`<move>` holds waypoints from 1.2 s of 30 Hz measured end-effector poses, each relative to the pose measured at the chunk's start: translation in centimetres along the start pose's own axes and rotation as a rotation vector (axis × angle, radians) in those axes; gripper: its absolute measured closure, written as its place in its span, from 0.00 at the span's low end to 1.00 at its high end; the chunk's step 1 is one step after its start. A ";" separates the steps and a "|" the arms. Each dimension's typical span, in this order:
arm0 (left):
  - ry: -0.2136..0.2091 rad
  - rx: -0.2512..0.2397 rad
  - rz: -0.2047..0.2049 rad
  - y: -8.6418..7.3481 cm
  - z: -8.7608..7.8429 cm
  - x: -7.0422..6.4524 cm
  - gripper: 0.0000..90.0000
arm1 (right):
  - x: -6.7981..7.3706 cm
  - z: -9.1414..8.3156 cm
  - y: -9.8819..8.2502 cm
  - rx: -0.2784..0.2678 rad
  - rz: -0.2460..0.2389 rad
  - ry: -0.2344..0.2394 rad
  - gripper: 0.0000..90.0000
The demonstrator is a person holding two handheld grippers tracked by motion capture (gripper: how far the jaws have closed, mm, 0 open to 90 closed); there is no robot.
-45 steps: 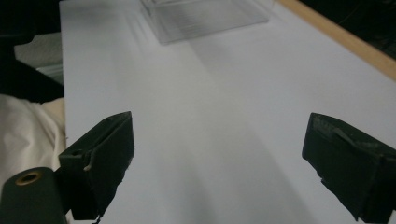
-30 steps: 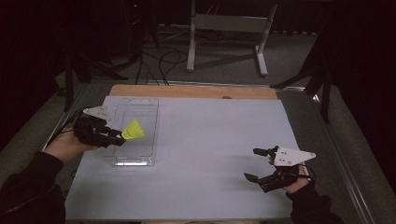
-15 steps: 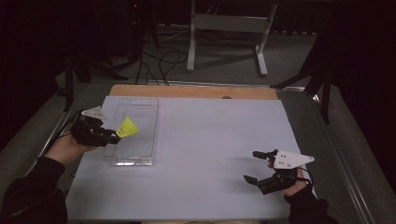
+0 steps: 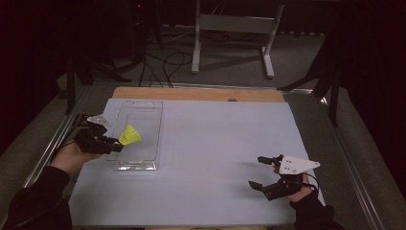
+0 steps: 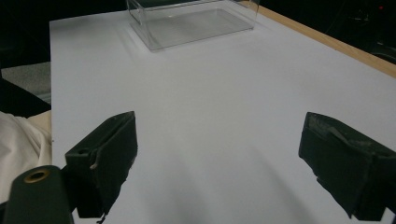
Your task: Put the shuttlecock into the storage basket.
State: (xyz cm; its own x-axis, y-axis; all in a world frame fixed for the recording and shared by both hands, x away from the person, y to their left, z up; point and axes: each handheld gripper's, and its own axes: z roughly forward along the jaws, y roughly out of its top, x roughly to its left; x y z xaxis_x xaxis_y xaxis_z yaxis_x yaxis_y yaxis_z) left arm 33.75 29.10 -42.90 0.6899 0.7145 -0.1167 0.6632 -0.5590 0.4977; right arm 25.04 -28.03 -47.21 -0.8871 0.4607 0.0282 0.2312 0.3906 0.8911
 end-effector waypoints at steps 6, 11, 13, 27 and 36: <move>0.026 0.041 -0.055 -0.1 0.3 0.1 0.73 | 0.0 0.2 -0.2 0.004 0.005 0.005 0.13; 0.024 0.038 -0.074 -0.2 0.2 0.1 0.73 | 0.0 0.2 -0.2 0.004 0.003 0.004 0.13; 0.020 0.047 -0.073 -0.2 0.3 0.0 0.73 | 0.0 0.2 -0.3 0.006 0.003 0.006 0.13; 0.063 0.137 -0.095 -0.2 1.1 0.0 0.73 | 0.0 0.3 -0.3 0.013 -0.003 0.009 0.13; 0.044 0.188 -0.092 0.2 1.7 0.2 0.73 | 0.0 0.3 -0.4 0.012 -0.006 0.009 0.13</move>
State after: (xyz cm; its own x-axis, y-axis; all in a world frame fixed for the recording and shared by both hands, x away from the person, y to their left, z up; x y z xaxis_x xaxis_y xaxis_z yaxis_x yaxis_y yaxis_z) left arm 34.50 28.39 -44.33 0.6132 0.7815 -0.1145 0.7682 -0.5563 0.3168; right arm 25.07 -27.93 -47.68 -0.8920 0.4511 0.0272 0.2307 0.4027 0.8858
